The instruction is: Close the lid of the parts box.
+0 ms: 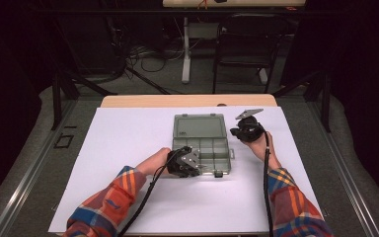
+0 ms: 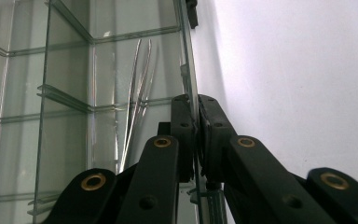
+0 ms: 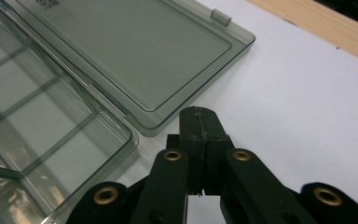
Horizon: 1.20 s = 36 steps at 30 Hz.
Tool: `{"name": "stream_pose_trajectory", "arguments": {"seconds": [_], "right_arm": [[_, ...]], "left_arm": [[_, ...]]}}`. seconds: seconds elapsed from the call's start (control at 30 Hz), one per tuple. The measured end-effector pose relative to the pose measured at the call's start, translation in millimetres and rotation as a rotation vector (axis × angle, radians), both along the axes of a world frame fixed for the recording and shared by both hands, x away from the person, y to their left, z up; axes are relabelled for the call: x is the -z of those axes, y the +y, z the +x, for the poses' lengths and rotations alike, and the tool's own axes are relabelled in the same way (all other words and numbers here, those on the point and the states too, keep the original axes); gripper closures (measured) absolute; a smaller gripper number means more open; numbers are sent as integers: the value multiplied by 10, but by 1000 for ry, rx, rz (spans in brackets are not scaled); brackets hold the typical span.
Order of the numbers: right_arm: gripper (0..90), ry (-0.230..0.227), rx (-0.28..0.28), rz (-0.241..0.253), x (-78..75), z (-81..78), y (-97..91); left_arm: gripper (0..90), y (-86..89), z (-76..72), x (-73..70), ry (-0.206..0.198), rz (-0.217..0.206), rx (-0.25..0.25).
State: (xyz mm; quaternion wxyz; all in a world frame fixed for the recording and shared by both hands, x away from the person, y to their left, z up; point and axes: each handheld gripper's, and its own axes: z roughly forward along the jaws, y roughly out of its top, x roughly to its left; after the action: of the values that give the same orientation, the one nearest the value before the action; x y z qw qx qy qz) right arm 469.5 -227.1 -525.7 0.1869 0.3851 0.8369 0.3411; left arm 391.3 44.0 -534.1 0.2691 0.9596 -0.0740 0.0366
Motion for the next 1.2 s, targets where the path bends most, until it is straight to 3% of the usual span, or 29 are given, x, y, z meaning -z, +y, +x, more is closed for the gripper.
{"name": "stream_pose_trajectory", "arguments": {"seconds": [0.2, 0.37, 0.5, 0.7, 1.03, 1.2], "right_arm": [[900, 25, -22, -39, 123, 77, 79], [900, 87, -23, -9, 132, 172, 66], [900, 109, -37, -39, 179, 199, 89], [900, 115, -31, -30, 231, 226, 96], [900, 120, -33, -4, 244, 253, 78], [900, 125, -32, 10, 249, 266, 76]], "left_arm": [[858, 1, 4, 5, 2, -4, 5], [858, -3, 2, 0, -2, 4, 10], [857, -6, 12, -1, 1, 5, 19], [856, -5, 22, 2, 14, 3, 22], [852, -41, 31, -23, -7, 43, 50], [851, -41, 38, -19, 8, 41, 52]]}}
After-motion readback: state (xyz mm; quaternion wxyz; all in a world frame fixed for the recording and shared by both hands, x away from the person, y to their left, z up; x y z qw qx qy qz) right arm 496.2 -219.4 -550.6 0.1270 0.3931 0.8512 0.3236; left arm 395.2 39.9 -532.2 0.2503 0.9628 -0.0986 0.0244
